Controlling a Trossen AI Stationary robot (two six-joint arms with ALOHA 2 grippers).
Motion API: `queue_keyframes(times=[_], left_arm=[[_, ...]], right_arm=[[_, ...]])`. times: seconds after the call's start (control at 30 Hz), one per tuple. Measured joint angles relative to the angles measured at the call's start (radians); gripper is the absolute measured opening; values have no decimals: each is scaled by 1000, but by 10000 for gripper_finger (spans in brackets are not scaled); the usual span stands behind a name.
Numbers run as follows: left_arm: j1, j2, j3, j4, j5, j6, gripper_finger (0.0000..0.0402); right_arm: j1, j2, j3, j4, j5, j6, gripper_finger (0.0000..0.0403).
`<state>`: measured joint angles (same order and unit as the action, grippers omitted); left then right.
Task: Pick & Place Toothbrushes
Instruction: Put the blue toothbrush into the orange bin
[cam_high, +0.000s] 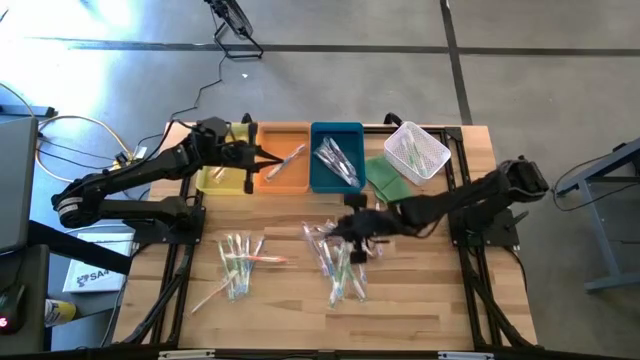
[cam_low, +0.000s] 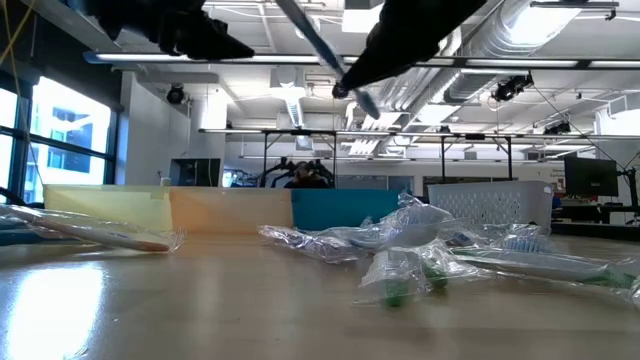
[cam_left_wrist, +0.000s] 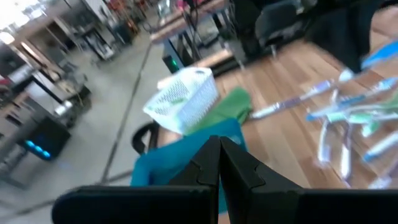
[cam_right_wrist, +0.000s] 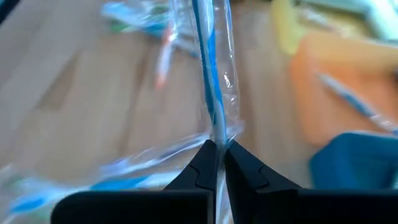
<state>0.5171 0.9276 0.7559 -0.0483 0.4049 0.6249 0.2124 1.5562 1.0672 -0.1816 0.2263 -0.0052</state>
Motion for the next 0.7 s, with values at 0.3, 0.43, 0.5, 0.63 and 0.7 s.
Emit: queue_keyframes(times=[0.3,0.43,0.5,0.63,0.7], left_arm=[[0,1,0,79,0,-48,5],[1,21,0,88,-6,-112,6],[1,34,0,113,-28,-133,6],[1,66,0,167,-109,-156,6],[1,85,0,194,-138,-192,6]], right_arm=[[-157,0,0,152,1,-119,5],[-215,0,1,241,0,-148,5],[-240,0,1,279,-1,-156,5],[-284,0,1,326,-1,-157,5],[-303,0,1,337,0,-157,5]])
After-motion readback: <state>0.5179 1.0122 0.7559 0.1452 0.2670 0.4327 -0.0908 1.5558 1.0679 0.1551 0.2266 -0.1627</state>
